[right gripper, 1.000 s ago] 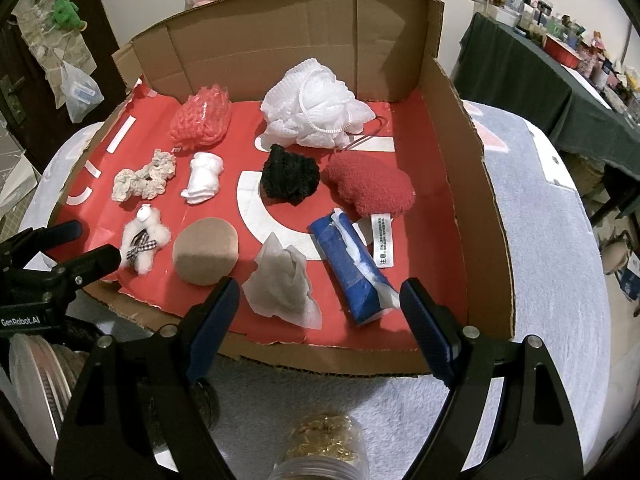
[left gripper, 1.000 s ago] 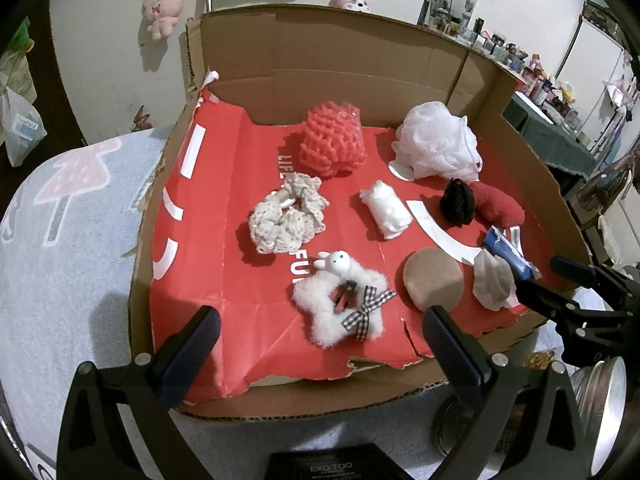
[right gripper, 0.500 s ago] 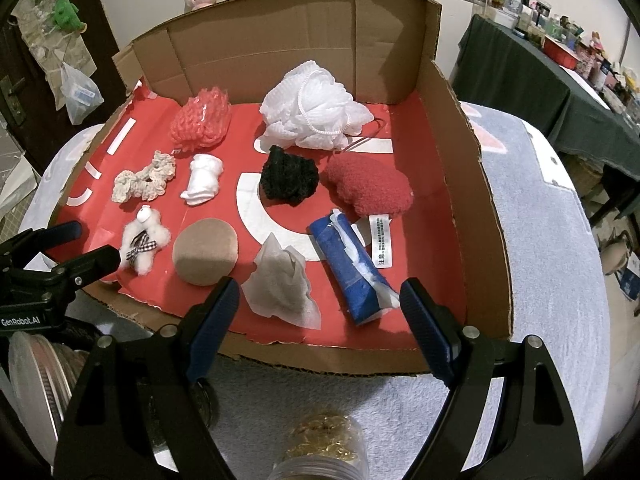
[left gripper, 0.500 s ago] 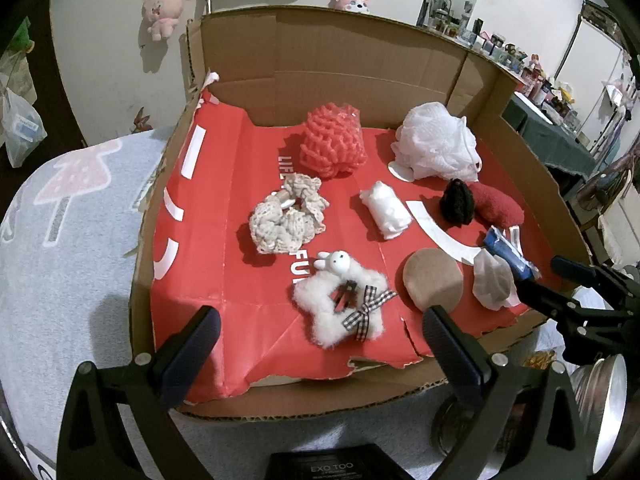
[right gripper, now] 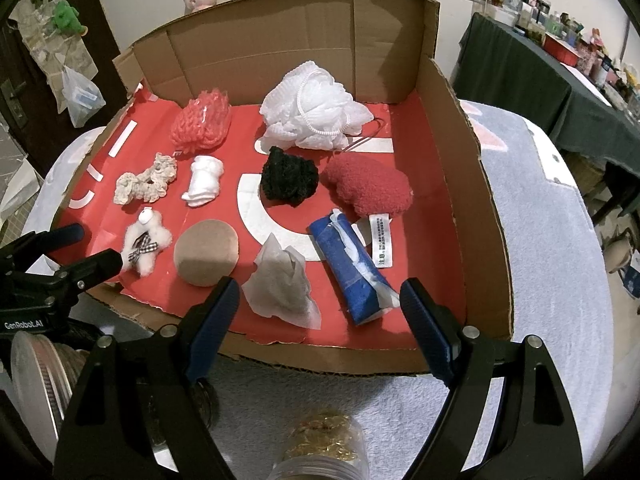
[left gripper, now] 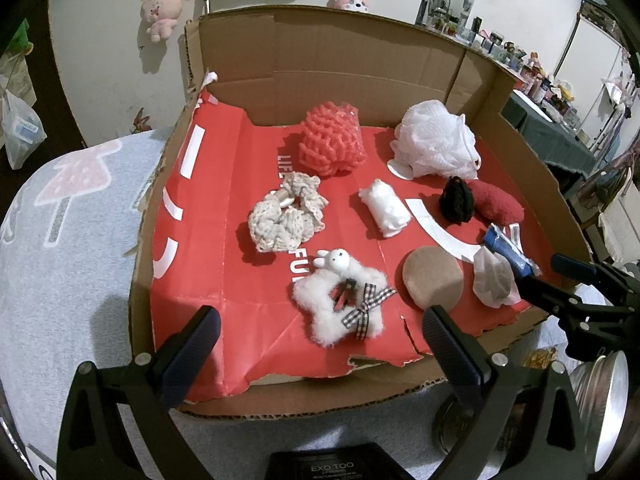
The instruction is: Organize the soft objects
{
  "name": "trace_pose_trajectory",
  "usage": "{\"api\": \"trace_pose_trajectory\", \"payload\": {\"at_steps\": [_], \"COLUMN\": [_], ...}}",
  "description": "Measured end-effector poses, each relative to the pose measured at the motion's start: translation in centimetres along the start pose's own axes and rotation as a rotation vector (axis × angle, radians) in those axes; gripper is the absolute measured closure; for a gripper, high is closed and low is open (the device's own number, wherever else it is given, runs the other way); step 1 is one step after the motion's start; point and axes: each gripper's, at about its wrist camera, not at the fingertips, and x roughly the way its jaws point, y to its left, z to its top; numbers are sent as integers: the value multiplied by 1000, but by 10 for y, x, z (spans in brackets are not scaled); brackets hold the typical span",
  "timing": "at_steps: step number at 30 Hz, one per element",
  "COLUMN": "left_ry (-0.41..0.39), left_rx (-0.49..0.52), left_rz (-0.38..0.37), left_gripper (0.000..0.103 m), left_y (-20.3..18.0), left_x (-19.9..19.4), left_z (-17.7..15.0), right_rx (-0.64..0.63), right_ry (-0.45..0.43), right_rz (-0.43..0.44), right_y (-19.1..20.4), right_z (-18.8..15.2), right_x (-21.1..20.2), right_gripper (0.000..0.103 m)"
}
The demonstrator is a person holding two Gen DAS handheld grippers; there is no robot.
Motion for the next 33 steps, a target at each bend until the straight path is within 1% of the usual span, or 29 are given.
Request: {"api": "trace_pose_trajectory", "payload": {"at_steps": [22, 27, 30, 33], "left_ry": [1, -11, -44, -64], "left_rx": [2, -13, -24, -19], "left_rz": [-4, -20, -8, 10], "left_gripper": [1, 1, 1, 1], "left_y": [0, 1, 4, 4], "left_x": [-1, -3, -9, -18], "left_z": [-1, -2, -1, 1], "right_rx": [-8, -9, 3, 14], "right_ry": [-6, -5, -9, -41], "right_rz": [-4, 0, 15, 4], "right_y": [2, 2, -1, -4], "right_z": [2, 1, 2, 5], "right_x": [0, 0, -4, -15], "right_gripper": [21, 21, 21, 21]}}
